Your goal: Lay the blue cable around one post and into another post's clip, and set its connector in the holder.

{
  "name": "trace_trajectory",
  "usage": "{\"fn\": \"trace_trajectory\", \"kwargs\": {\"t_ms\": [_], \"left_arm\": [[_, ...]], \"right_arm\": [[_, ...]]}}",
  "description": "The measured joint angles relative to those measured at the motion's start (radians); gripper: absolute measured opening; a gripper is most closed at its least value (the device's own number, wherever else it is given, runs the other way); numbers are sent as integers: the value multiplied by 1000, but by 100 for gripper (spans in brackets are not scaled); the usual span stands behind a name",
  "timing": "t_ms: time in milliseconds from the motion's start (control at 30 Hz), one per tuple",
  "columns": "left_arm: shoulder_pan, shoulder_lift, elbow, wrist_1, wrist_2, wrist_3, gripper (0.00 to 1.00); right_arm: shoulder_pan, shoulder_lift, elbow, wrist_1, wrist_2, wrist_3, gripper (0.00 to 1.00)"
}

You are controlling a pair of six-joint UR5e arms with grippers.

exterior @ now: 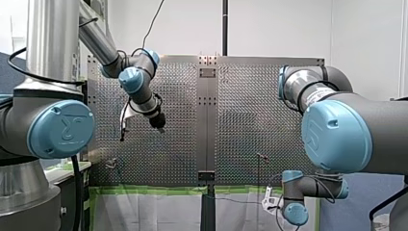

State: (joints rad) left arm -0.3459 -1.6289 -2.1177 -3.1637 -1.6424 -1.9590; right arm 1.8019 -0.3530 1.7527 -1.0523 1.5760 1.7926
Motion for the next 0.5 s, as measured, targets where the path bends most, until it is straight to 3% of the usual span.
{"fn": "trace_trajectory", "kwargs": {"t_ms": [267,500], "left_arm": [[-67,-67,-67,67,-58,4,91],[-128,-128,-111,128,-72,7,91]], "right_arm": [[4,-68,53,16,13,-4,0],[5,-127,111,21,34,-4,0]]}}
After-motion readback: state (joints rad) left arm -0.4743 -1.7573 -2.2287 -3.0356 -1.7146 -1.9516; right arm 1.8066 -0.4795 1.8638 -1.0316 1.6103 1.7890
